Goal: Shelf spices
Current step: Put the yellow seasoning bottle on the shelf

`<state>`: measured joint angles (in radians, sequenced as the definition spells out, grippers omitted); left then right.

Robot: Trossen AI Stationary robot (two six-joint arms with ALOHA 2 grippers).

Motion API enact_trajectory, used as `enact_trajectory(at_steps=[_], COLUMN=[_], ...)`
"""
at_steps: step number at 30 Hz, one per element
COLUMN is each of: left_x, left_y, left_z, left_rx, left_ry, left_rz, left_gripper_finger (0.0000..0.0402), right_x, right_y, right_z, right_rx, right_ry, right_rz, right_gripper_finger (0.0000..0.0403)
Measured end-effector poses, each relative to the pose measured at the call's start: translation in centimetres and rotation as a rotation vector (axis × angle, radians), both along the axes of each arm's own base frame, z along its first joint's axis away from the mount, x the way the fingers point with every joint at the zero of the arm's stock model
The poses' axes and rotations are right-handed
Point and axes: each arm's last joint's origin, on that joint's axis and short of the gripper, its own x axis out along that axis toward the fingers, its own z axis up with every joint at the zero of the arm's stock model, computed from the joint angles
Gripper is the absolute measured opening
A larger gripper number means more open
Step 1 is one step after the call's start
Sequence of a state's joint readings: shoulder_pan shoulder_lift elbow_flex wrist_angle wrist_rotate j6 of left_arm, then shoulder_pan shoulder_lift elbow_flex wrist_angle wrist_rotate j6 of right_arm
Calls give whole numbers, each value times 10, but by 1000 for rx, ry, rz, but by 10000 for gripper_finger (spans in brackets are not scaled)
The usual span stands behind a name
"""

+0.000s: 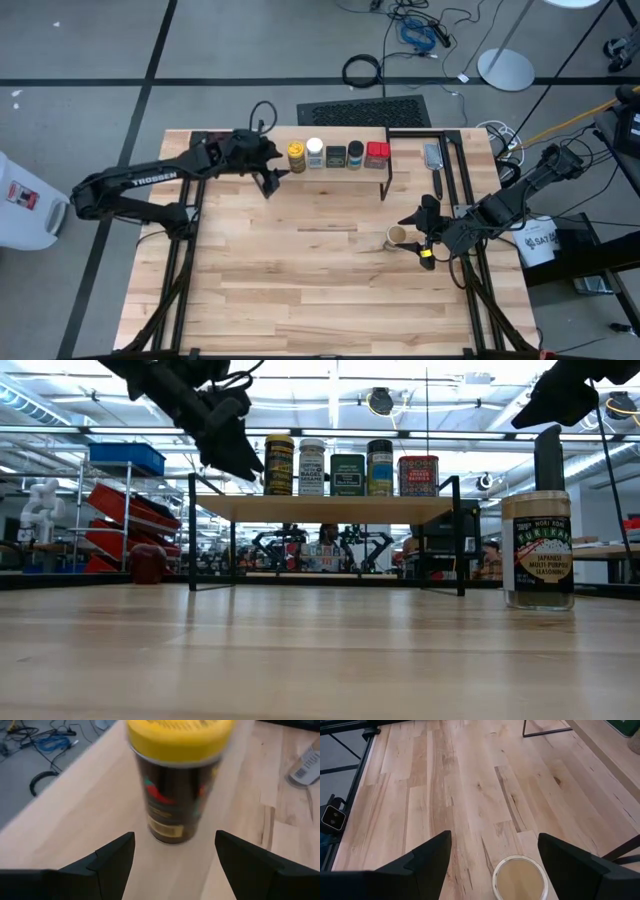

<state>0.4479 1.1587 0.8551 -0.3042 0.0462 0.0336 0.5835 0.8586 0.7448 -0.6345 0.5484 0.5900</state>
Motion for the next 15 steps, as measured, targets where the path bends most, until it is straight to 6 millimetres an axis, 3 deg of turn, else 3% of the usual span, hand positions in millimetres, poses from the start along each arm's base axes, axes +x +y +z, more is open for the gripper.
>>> enact_trajectory(at_steps=[15], left_x=[4], left_y=[-4], left_z=[-9], left_rx=[66], left_ry=[-31], left_rz=[-3], left_gripper_finger=[286], right_x=[0], right_y=[0], right_z=[0], right_rx=[-2], right_ry=[2], right_rz=[-1], right_gripper_finger=[286])
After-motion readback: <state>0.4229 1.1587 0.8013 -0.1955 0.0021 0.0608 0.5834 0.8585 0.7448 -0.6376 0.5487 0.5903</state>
